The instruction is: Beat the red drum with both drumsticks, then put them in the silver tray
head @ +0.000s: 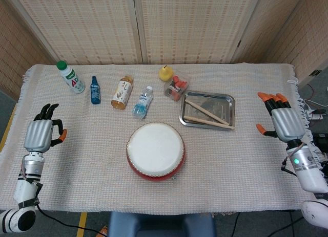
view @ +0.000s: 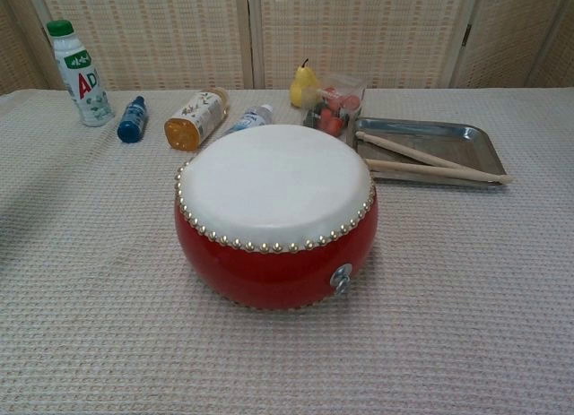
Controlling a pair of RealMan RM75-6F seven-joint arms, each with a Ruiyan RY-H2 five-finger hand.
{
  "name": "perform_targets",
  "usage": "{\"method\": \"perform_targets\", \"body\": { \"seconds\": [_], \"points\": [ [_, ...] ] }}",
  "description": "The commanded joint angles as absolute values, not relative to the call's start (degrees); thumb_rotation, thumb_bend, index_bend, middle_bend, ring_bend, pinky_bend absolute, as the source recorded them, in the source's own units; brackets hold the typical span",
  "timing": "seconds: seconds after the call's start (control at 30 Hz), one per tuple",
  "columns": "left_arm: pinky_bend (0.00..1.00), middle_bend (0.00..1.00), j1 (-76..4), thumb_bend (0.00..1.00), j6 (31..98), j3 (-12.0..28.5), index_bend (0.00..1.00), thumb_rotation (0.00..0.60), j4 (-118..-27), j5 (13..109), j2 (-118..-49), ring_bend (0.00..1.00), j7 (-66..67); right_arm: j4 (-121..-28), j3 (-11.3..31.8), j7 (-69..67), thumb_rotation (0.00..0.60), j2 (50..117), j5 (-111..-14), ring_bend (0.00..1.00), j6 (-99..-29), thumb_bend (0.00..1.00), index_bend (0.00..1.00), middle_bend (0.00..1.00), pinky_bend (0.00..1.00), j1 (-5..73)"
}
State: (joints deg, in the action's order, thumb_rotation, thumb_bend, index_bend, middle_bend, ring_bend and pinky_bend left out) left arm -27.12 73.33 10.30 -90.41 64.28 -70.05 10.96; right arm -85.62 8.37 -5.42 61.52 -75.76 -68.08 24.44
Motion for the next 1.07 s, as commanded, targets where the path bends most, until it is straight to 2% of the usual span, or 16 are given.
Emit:
{"method": "perform_targets", "body": {
  "seconds": [0.03, 0.13, 0.23, 0.47, 0.6, 1.07],
  "points": [
    [0.17, 0.05, -24.43, 0.37, 75.39, 8.31, 0.04, 0.6, -90.77, 66.12, -68.65, 0.01, 9.92, -87.77, 5.14, -4.77, 0.6, 60.09, -79.04, 0.0, -73.33, 0.17, 0.0, 0.07, 0.03, 19.51],
    [0.13, 0.01, -22.33, 0.34, 77.48, 7.22, 0.0, 0.6, -91.16, 67.1, -68.38, 0.0, 10.22, -88.06, 3.92, -3.39, 0.6, 60.75, -79.54, 0.0, -75.61, 0.08, 0.0, 0.02, 0.0, 17.16],
    [0.1, 0.0, -20.51, 0.33, 79.19, 6.21, 0.0, 0.6, -91.77, 68.15, -68.23, 0.0, 10.56, -88.29, 3.06, -2.5, 0.6, 61.61, -79.77, 0.0, -77.05, 0.04, 0.0, 0.0, 0.0, 15.38],
    [0.04, 0.0, -17.07, 0.28, 81.85, 4.29, 0.0, 0.588, -93.19, 70.23, -67.72, 0.0, 11.5, -88.59, 2.12, -0.93, 0.6, 62.9, -80.27, 0.0, -79.32, 0.03, 0.0, 0.0, 0.0, 12.58],
    [0.03, 0.0, -15.65, 0.27, 83.0, 3.04, 0.0, 0.569, -93.9, 72.22, -67.3, 0.0, 13.19, -88.8, 2.14, -1.07, 0.6, 63.31, -80.3, 0.0, -80.25, 0.03, 0.0, 0.0, 0.0, 11.38],
    [0.04, 0.0, -11.33, 0.27, 86.93, 1.58, 0.0, 0.57, -95.36, 77.11, -68.87, 0.0, 12.95, -91.61, 1.4, 2.62, 0.6, 64.16, -82.32, 0.0, -85.91, 0.03, 0.0, 0.0, 0.0, 6.61]
  ]
}}
